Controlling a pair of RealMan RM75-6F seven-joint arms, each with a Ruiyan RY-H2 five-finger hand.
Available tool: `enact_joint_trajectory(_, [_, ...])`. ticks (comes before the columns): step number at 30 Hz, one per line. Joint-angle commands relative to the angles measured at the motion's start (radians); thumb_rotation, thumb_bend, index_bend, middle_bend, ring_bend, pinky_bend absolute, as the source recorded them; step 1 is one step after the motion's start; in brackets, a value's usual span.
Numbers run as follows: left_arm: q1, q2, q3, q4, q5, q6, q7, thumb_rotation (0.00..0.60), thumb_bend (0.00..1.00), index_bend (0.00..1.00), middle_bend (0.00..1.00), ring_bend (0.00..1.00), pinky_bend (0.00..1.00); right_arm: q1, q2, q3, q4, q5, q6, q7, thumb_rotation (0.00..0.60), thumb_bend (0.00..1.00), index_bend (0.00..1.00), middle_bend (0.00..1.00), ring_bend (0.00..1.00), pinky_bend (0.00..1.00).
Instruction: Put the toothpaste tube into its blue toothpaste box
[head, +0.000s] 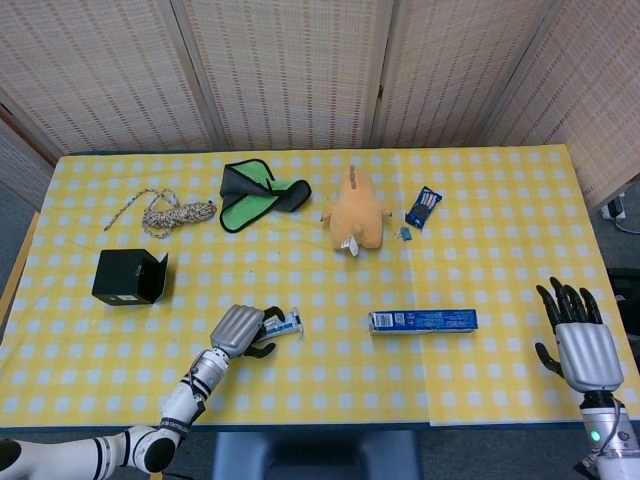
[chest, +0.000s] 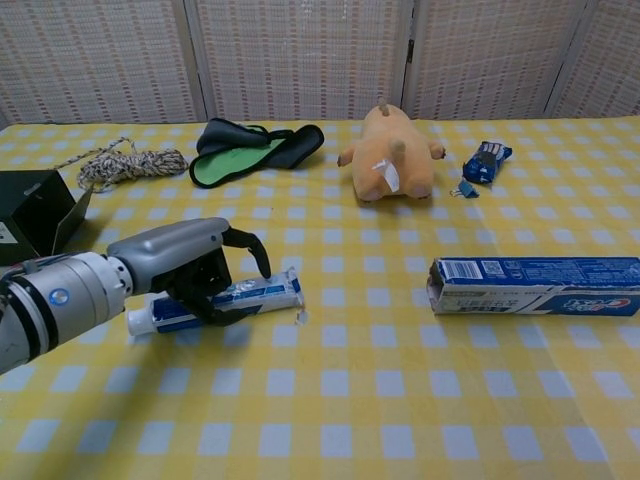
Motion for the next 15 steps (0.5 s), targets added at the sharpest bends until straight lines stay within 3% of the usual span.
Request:
enact_joint_trajectory(1, [-0.012,-0.018,-0.004,0.026,-0.007,0.003,0.001,0.6,0.36,0.37,1.0,1.0,1.0,-0.001,0.003,-0.002,-0.002,-0.001,0.001,0.005,0.6,0.35,0.0,0.0,0.0,0.0])
enact_joint_trajectory(15, [-0.049,-0.05,0.002,0.095,-0.028,-0.023,-0.03,0.6,0.34,0.36,1.0,1.0,1.0,-0.003,0.006,0.004,0.003,0.013,0.007,0.008,0.6,0.35,0.0,0.0,0.0,0.0])
